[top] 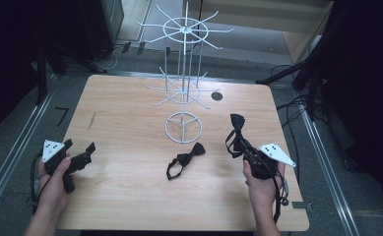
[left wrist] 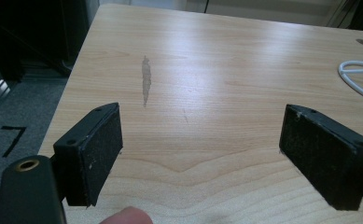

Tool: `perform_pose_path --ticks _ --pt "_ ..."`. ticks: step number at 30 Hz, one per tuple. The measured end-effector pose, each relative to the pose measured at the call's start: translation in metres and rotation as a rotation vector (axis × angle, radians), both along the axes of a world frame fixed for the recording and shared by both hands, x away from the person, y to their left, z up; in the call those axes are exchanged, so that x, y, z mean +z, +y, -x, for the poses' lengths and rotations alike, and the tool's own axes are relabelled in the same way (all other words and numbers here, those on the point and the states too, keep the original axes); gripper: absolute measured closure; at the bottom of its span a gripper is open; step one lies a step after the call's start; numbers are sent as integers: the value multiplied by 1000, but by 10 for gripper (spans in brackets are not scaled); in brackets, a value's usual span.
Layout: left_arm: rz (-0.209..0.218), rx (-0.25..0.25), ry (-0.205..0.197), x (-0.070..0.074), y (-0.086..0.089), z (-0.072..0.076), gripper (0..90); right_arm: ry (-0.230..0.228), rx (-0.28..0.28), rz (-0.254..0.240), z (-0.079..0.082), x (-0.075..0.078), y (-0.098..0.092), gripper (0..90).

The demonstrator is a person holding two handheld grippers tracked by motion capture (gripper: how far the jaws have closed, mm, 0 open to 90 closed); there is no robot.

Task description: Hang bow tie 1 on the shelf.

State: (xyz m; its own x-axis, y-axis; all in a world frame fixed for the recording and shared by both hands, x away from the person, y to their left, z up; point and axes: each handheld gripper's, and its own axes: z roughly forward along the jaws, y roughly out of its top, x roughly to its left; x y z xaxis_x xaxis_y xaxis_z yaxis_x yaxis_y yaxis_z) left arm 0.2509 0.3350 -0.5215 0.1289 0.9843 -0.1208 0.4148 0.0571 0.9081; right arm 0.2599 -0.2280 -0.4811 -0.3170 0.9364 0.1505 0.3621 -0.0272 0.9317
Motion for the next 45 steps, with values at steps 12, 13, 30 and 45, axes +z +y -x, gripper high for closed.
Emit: perform_pose_path --ticks 12,13,30,45 --pt "-2 1 -2 0 0 0 138 -48 17 14 0 11 14 858" --pt "-2 1 -1 0 0 0 138 -49 20 13 0 12 16 859" --pt "-5 -3 -1 0 0 0 138 -80 57 15 -8 20 35 858" --pt "-4 -2 -2 0 0 0 138 -105 73 5 -16 30 46 858"
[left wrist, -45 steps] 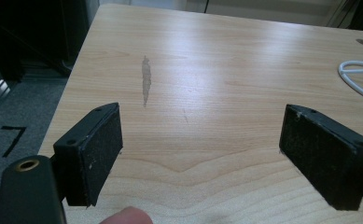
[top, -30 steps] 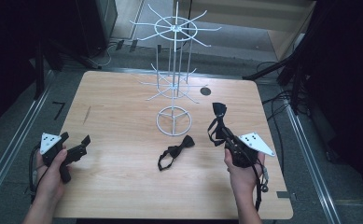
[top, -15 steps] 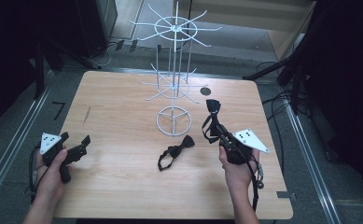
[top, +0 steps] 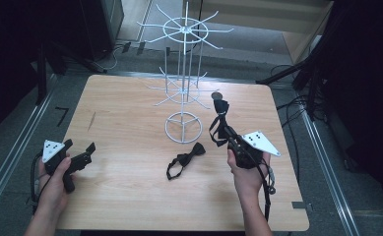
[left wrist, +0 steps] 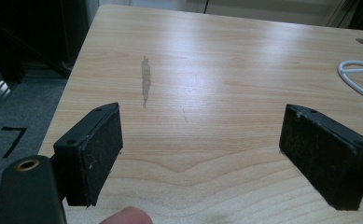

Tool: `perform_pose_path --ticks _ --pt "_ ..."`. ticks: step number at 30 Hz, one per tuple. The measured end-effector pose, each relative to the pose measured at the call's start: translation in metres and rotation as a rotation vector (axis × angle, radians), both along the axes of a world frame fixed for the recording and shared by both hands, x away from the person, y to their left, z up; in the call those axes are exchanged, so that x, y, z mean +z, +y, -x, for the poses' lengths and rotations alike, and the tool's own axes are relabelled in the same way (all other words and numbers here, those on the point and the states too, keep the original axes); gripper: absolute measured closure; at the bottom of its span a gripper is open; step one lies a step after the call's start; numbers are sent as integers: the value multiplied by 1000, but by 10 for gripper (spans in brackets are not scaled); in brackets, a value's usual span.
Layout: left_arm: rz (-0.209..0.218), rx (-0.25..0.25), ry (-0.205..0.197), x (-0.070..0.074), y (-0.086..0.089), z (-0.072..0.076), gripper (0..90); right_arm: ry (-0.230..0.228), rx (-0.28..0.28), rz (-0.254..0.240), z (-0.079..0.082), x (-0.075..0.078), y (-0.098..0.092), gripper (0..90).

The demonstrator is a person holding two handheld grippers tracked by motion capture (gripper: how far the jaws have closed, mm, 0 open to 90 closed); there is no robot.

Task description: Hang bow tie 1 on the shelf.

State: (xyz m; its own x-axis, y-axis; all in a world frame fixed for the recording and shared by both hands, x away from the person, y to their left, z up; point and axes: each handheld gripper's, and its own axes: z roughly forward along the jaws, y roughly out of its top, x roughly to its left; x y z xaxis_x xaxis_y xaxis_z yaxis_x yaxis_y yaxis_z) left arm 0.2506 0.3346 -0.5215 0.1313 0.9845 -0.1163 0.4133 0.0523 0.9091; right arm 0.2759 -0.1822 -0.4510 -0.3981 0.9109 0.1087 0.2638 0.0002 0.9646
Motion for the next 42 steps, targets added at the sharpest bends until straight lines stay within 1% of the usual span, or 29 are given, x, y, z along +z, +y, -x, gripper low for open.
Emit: perform_pose_path --ticks 12,16,21,23,28,32,42 --pt "1 1 0 0 0 0 138 -21 5 1 -10 8 4 858" --pt "-1 1 1 0 0 0 138 -29 4 -8 -13 12 5 858" --pt "0 2 2 0 0 0 138 -45 9 -7 -11 13 5 858" --pt "-4 -2 2 0 0 0 139 -52 9 -16 -10 16 3 858" --pt "-3 -1 1 0 -1 0 139 -57 12 -21 -12 20 3 858" --pt "-3 0 0 0 -1 0 139 -71 16 -25 -13 23 6 858" --pt "-4 0 -2 0 -1 0 139 -86 23 -29 -10 31 8 858"
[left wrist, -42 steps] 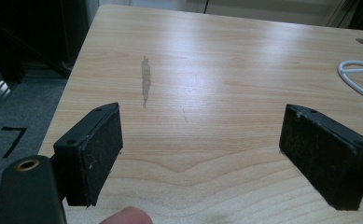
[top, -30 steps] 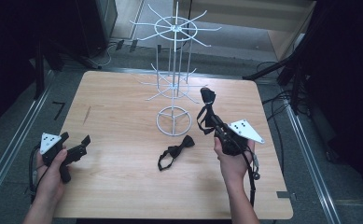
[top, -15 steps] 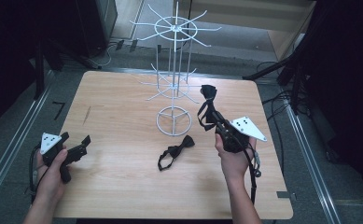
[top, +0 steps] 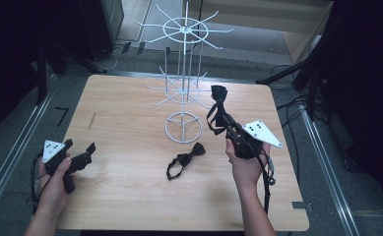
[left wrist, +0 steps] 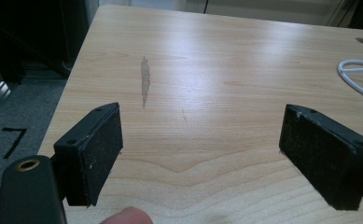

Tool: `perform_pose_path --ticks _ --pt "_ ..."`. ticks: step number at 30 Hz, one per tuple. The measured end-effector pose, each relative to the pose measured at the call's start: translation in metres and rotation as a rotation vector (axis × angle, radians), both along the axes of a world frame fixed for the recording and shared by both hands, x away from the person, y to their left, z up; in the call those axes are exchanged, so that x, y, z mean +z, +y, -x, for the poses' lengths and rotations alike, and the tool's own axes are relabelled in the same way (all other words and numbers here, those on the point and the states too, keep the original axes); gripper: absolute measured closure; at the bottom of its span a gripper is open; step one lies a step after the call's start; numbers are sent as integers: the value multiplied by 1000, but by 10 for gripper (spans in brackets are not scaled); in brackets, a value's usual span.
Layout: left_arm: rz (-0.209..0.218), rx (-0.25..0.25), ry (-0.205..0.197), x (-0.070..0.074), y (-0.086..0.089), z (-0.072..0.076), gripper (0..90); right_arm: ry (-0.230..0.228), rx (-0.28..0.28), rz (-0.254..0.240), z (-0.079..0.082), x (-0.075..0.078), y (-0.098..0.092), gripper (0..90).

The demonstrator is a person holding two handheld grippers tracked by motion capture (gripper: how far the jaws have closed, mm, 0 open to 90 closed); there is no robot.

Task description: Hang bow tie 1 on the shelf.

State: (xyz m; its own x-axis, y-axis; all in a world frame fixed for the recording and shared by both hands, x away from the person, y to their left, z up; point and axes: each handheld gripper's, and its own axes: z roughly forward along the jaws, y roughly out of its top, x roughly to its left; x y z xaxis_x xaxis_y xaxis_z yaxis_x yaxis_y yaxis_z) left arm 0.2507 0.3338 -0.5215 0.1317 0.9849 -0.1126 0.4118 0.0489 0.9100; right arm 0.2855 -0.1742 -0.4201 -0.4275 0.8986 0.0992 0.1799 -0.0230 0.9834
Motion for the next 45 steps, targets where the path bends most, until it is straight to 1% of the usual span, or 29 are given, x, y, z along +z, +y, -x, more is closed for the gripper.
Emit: perform_pose_path --ticks 11,21,26,33,40,45 --pt "2 0 0 0 0 0 139 -7 6 -9 -2 5 5 858" --pt "1 -1 -1 0 0 0 139 -16 0 -18 0 8 3 858" --pt "1 -1 -1 0 0 0 139 -18 0 -13 0 10 3 857" --pt "3 -2 1 0 0 0 139 -20 4 -4 -3 12 6 857" --pt "5 -4 3 0 1 0 139 -6 7 -6 -8 11 11 857" --pt "5 -4 1 0 1 0 139 -4 8 -3 -12 10 14 857"
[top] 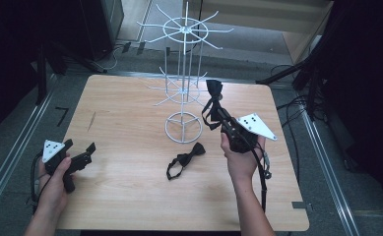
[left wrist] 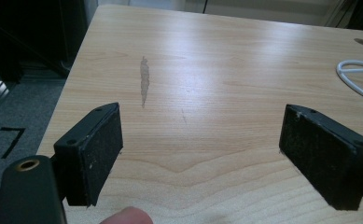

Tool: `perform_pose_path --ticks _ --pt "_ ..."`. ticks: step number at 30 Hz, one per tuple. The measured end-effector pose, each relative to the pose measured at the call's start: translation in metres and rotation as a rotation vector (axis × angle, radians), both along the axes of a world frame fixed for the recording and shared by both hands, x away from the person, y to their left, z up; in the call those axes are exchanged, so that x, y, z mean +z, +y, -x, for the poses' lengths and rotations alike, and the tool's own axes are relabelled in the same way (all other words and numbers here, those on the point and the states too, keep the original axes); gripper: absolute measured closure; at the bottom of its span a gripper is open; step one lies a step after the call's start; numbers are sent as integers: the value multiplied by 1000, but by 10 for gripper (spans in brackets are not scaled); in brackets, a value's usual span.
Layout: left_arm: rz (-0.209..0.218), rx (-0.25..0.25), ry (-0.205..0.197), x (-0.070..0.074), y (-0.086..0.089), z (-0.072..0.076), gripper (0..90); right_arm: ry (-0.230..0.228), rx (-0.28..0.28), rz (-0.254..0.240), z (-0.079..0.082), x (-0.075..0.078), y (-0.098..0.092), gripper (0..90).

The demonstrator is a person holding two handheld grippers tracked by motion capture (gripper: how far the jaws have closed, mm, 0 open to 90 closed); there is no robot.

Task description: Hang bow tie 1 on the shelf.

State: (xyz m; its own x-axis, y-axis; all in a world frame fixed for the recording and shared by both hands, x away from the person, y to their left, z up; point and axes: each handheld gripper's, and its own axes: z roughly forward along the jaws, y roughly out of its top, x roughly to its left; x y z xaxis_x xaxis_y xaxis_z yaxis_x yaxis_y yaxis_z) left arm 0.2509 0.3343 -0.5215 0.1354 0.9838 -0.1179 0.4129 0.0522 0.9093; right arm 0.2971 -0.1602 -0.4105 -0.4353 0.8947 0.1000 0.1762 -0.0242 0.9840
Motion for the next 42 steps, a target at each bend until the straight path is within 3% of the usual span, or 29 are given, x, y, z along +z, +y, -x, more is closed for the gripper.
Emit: perform_pose_path --ticks 33,42 --pt "0 -3 0 0 0 0 139 22 19 -6 -22 -21 28 858" --pt "1 -3 -1 0 0 0 139 51 21 -12 -28 -29 37 879"
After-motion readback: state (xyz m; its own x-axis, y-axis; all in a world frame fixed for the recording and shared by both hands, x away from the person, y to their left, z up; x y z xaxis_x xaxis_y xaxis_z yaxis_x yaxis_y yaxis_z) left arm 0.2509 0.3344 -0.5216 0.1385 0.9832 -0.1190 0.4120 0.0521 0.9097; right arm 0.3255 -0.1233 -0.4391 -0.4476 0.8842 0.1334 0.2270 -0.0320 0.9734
